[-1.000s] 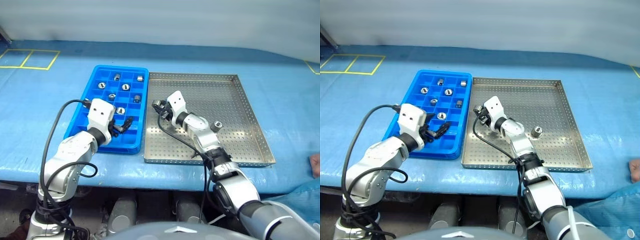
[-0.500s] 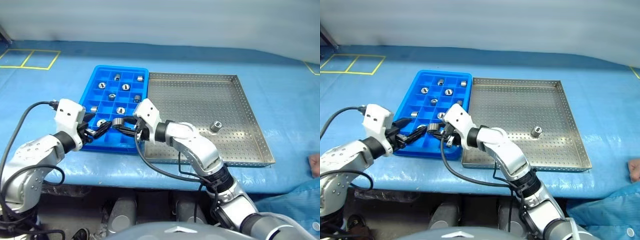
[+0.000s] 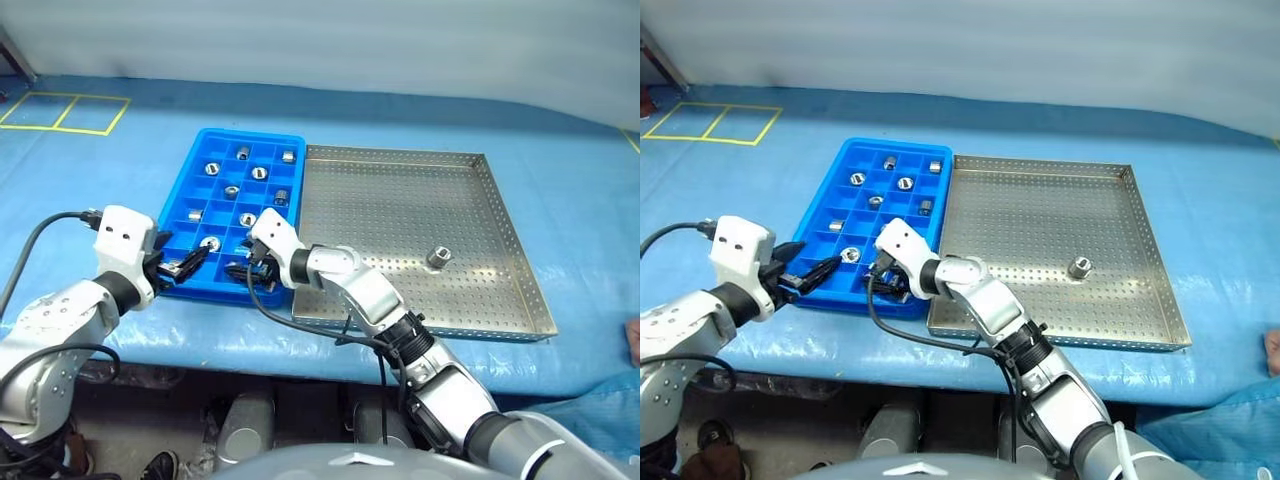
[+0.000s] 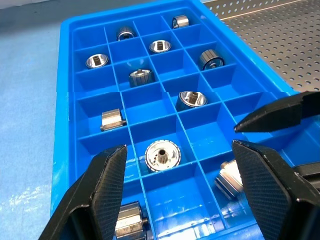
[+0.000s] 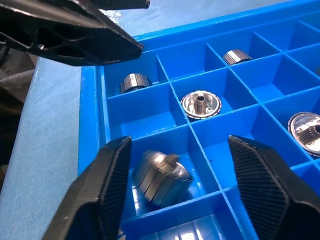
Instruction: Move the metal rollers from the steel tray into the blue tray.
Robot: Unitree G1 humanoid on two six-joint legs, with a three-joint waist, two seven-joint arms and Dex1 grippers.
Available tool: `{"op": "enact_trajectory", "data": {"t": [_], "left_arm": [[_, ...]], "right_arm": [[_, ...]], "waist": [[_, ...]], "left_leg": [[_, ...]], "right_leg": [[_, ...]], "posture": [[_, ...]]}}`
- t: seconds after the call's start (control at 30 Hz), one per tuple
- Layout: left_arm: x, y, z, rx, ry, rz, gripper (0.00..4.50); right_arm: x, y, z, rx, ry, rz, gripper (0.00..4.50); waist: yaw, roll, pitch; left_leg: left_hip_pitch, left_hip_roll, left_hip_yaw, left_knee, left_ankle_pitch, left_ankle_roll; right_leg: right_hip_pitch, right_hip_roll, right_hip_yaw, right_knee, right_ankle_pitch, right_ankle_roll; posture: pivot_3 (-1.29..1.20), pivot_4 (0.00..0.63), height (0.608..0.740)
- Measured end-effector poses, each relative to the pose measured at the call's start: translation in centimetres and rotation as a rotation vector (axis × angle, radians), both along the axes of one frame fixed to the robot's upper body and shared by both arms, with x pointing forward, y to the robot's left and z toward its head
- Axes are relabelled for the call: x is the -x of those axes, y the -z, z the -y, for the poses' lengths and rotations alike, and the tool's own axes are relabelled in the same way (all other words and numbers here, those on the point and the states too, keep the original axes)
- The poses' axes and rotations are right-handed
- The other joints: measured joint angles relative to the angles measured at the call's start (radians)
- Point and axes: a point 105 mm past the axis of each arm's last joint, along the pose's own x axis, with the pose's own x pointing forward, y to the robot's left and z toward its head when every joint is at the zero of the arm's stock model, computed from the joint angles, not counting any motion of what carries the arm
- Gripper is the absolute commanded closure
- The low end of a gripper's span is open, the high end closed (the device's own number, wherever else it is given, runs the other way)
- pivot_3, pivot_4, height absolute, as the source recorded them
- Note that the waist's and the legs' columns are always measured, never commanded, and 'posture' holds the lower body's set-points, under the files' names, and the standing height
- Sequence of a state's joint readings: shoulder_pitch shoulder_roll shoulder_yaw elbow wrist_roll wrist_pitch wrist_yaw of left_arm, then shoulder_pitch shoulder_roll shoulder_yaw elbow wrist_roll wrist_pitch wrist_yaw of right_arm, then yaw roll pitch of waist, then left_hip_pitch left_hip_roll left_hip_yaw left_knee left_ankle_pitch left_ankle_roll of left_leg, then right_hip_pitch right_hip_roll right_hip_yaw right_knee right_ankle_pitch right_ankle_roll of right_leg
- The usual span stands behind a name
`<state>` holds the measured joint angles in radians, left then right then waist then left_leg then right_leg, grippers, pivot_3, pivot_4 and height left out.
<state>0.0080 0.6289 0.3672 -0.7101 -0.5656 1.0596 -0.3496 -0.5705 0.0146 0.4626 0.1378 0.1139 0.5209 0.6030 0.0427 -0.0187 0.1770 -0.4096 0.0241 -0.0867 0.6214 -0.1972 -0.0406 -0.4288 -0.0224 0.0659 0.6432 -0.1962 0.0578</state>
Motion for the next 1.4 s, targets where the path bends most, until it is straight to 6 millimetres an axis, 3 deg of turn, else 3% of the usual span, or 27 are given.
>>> {"op": "enact_trajectory", "data": {"t": [0.1, 0.2, 0.3, 0.37, 0.47, 0.53, 0.8, 1.4], "left_arm": [[-0.3, 0.1, 0.9, 0.010, 0.028, 0.000, 0.86], [-1.1, -0.1, 3.0, 0.048, 0.096, 0.032, 0.86], [-1.7, -0.1, 6.5, 0.129, 0.201, 0.067, 0.86], [-1.5, -0.4, 9.0, 0.196, 0.288, 0.096, 0.86], [-1.0, -0.3, 11.5, 0.234, 0.399, 0.105, 0.86], [-0.7, 0.1, 12.7, 0.239, 0.460, 0.090, 0.86], [-1.9, 1.2, 12.9, 0.203, 0.483, 0.053, 0.86], [-2.1, 1.9, 12.9, 0.195, 0.465, 0.039, 0.86]], "right_arm": [[-0.2, -1.2, 0.8, -0.025, 0.036, 0.055, 1.26], [-1.5, -3.3, 3.7, -0.023, 0.172, 0.178, 1.26], [-3.8, -4.6, 9.6, 0.061, 0.434, 0.293, 1.26], [-5.1, -3.3, 14.6, 0.216, 0.645, 0.317, 1.26], [-5.1, -0.9, 20.5, 0.323, 0.885, 0.229, 1.26], [-4.4, 0.7, 22.4, 0.351, 0.959, 0.154, 1.26], [-2.7, 2.8, 24.8, 0.386, 1.093, 0.070, 1.26], [-2.5, 2.1, 26.2, 0.360, 1.174, 0.078, 1.26]], "waist": [[0.005, 0.000, 0.000], [0.014, 0.000, 0.000], [0.019, -0.001, 0.000], [0.019, -0.001, -0.001], [0.005, -0.001, -0.001], [-0.016, 0.000, -0.001], [-0.058, 0.000, 0.000], [-0.057, 0.000, 0.000]], "left_leg": [[-0.001, 0.000, 0.000, 0.001, 0.000, 0.000], [-0.001, -0.001, 0.000, 0.001, 0.000, 0.000], [-0.002, -0.002, 0.000, 0.001, 0.000, -0.001], [-0.003, -0.003, 0.000, 0.001, 0.000, -0.001], [-0.002, -0.002, 0.000, -0.001, 0.000, 0.000], [-0.002, -0.001, 0.001, -0.001, 0.000, 0.000], [-0.002, -0.001, 0.001, 0.005, 0.000, 0.000], [-0.002, -0.001, 0.001, 0.005, 0.000, 0.000]], "right_leg": [[0.000, 0.000, 0.000, -0.001, 0.000, 0.000], [0.000, -0.002, 0.000, -0.001, 0.000, 0.000], [0.000, -0.003, 0.000, -0.002, 0.000, 0.001], [0.000, -0.003, 0.000, -0.003, 0.000, 0.001], [-0.001, -0.002, 0.000, -0.002, 0.000, 0.000], [-0.002, -0.001, 0.001, -0.001, -0.001, -0.001], [0.000, -0.001, 0.002, 0.000, 0.001, 0.002], [0.000, -0.001, 0.002, 0.000, 0.001, 0.002]], "posture": [[0.24, 0.150, 0.740], [0.23, 0.150, 0.740], [0.18, 0.150, 0.740], [0.15, 0.150, 0.740], [0.13, 0.150, 0.740], [0.11, 0.150, 0.740], [0.08, 0.150, 0.740], [0.10, 0.150, 0.740]]}}
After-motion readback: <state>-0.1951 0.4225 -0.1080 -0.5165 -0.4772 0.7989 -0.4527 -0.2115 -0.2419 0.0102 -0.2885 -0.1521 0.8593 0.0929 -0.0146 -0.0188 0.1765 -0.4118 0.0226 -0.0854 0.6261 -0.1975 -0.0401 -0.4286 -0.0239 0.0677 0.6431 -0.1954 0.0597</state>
